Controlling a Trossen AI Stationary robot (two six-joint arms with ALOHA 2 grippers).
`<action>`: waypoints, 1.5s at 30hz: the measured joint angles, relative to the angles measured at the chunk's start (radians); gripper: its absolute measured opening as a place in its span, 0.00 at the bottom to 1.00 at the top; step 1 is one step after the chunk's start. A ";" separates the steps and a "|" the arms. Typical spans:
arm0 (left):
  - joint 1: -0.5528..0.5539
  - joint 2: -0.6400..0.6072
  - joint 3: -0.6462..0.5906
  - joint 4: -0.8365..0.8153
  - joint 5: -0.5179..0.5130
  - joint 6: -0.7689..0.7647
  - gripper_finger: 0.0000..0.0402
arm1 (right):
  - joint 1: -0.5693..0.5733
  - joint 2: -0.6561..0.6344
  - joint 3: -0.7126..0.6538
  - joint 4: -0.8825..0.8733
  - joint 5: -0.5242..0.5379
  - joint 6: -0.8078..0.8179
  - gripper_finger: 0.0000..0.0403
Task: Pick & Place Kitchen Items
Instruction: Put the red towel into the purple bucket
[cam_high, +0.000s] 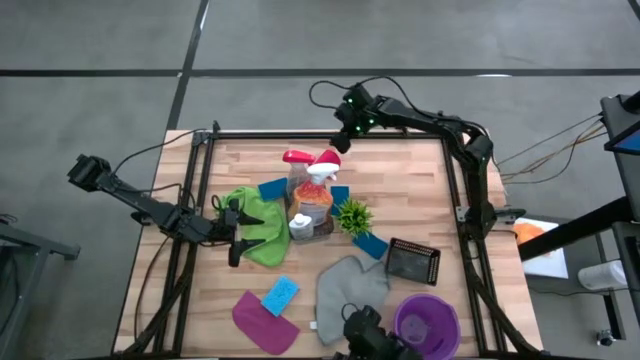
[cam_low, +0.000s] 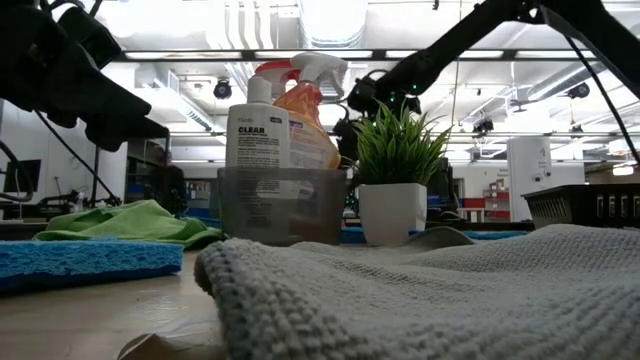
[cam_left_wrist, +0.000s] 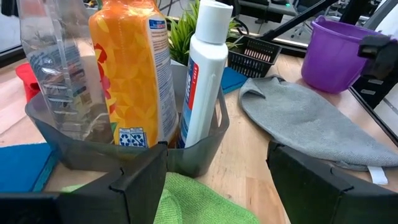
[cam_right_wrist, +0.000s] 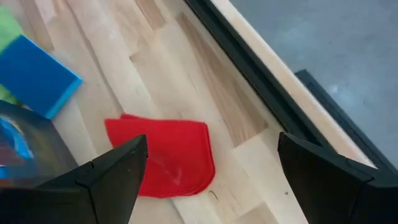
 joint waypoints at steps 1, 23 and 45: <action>0.000 0.000 0.000 -0.001 0.000 0.000 0.70 | 0.000 0.006 0.000 -0.013 0.000 -0.003 0.88; 0.001 0.000 0.000 -0.011 0.000 0.000 0.69 | 0.022 0.138 0.006 -0.021 -0.014 -0.043 0.88; 0.000 0.000 0.000 -0.018 0.000 0.000 0.69 | 0.045 0.197 0.061 -0.034 -0.051 -0.096 0.45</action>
